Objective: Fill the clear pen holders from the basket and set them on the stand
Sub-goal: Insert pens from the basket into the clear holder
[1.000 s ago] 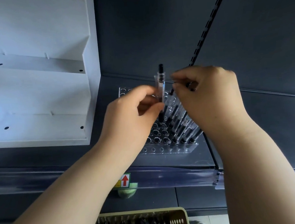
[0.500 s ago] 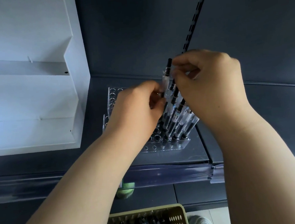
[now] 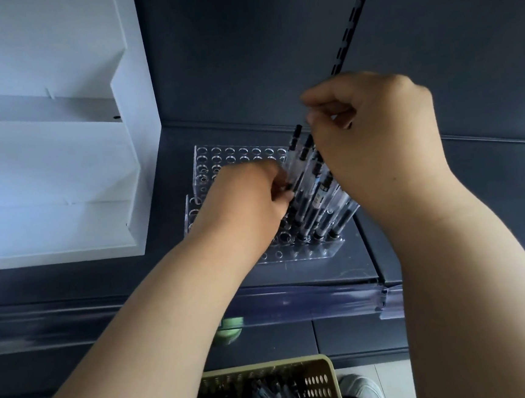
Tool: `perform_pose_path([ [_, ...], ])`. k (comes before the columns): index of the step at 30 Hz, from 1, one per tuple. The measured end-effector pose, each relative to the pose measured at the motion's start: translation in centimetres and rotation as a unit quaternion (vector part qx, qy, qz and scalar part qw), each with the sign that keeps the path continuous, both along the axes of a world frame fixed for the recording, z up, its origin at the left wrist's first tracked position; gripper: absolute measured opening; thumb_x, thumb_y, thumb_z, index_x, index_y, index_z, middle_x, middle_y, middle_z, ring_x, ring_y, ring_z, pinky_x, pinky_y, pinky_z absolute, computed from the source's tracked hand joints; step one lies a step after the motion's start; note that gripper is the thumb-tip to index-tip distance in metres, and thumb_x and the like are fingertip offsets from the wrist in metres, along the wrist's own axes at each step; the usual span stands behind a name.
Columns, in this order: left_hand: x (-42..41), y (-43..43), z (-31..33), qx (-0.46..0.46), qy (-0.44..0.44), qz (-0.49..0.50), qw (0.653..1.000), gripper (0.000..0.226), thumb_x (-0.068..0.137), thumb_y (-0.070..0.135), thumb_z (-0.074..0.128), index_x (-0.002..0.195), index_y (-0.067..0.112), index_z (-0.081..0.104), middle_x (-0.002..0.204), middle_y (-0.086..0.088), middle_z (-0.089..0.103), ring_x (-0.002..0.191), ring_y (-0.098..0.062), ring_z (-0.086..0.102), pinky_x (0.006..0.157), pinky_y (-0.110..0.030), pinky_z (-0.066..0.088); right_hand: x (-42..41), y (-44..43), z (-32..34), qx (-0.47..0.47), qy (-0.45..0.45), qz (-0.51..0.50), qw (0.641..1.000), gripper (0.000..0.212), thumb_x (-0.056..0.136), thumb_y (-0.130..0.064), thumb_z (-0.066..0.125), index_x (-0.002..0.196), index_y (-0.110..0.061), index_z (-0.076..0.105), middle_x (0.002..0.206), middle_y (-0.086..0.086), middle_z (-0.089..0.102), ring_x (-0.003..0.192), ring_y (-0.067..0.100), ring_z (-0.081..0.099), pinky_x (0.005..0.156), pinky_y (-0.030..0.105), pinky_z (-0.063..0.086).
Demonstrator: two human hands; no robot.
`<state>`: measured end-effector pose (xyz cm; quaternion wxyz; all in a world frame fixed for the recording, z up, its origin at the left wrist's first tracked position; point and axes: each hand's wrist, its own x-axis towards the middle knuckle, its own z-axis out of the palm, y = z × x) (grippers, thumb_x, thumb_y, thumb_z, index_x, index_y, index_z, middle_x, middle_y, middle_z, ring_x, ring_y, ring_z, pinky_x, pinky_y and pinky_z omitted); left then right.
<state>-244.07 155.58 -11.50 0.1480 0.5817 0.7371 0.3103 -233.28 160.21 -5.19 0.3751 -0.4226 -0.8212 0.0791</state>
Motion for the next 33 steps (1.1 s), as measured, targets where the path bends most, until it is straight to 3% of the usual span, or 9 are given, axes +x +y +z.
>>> perform_pose_path([
  [6, -0.6, -0.1, -0.7, 0.008, -0.048, 0.029, 0.998, 0.010, 0.086, 0.030, 0.064, 0.094, 0.024, 0.067, 0.086, 0.007, 0.069, 0.079, -0.009, 0.064, 0.073, -0.022, 0.053, 0.2, 0.0, -0.1, 0.003, -0.009, 0.001, 1.000, 0.023, 0.084, -0.010, 0.059, 0.100, -0.021, 0.072, 0.081, -0.017, 0.056, 0.078, 0.004, 0.058, 0.072, 0.013, 0.043],
  [11, -0.5, 0.0, -1.1, 0.004, -0.038, 0.016, 0.999, 0.017, 0.086, 0.032, 0.065, 0.099, 0.021, 0.066, 0.090, 0.004, 0.070, 0.083, -0.012, 0.064, 0.078, -0.027, 0.053, 0.1, -0.1, 0.2, 0.008, -0.007, 0.008, 1.000, 0.024, 0.084, -0.011, 0.059, 0.101, -0.022, 0.071, 0.082, -0.018, 0.056, 0.076, 0.001, 0.054, 0.071, 0.010, 0.040],
  [14, -0.8, -0.5, -1.2, -0.001, 0.001, 0.018, 1.000, 0.023, 0.086, 0.035, 0.064, 0.102, 0.019, 0.064, 0.092, 0.002, 0.069, 0.085, -0.015, 0.063, 0.079, -0.032, 0.053, 0.2, -0.7, 0.6, 0.016, -0.006, 0.013, 1.000, 0.024, 0.084, -0.012, 0.058, 0.101, -0.022, 0.071, 0.081, -0.017, 0.057, 0.077, 0.003, 0.055, 0.072, 0.012, 0.041],
  [19, -1.4, -3.1, -0.7, 0.049, 0.052, 0.048, 0.996, 0.026, 0.088, 0.033, 0.060, 0.112, 0.022, 0.062, 0.100, 0.004, 0.066, 0.090, -0.015, 0.061, 0.079, -0.032, 0.051, 0.6, -3.3, 0.6, 0.032, -0.017, 0.038, 0.999, 0.023, 0.085, -0.011, 0.058, 0.103, -0.018, 0.071, 0.089, -0.004, 0.069, 0.090, 0.021, 0.061, 0.082, 0.031, 0.048],
  [24, -1.6, -8.6, -0.9, 0.068, 0.166, 0.045, 0.983, 0.026, 0.089, 0.025, 0.056, 0.112, 0.016, 0.062, 0.103, -0.005, 0.063, 0.099, -0.026, 0.056, 0.074, -0.036, 0.050, 1.4, -7.9, -1.4, 0.038, -0.088, 0.095, 0.991, 0.020, 0.082, -0.006, 0.059, 0.096, -0.012, 0.073, 0.083, 0.006, 0.072, 0.082, 0.030, 0.061, 0.074, 0.041, 0.050],
  [28, -0.8, -14.0, -2.7, -0.034, 0.226, 0.014, 0.974, 0.029, 0.091, 0.027, 0.050, 0.117, 0.017, 0.059, 0.110, -0.003, 0.060, 0.106, -0.024, 0.051, 0.079, -0.035, 0.048, 2.5, -11.5, -4.5, -0.031, -0.209, 0.140, 0.967, 0.023, 0.087, -0.013, 0.054, 0.102, -0.017, 0.071, 0.092, 0.003, 0.071, 0.093, 0.026, 0.057, 0.080, 0.039, 0.047],
  [33, 0.8, -19.6, -5.9, -0.171, 0.190, -0.003, 0.967, 0.029, 0.094, 0.027, 0.044, 0.121, 0.021, 0.053, 0.115, 0.002, 0.055, 0.114, -0.021, 0.047, 0.086, -0.038, 0.049, 4.2, -15.8, -9.4, -0.146, -0.330, 0.134, 0.923, 0.025, 0.086, -0.021, 0.049, 0.105, -0.023, 0.066, 0.100, 0.001, 0.067, 0.100, 0.024, 0.055, 0.085, 0.033, 0.044],
])
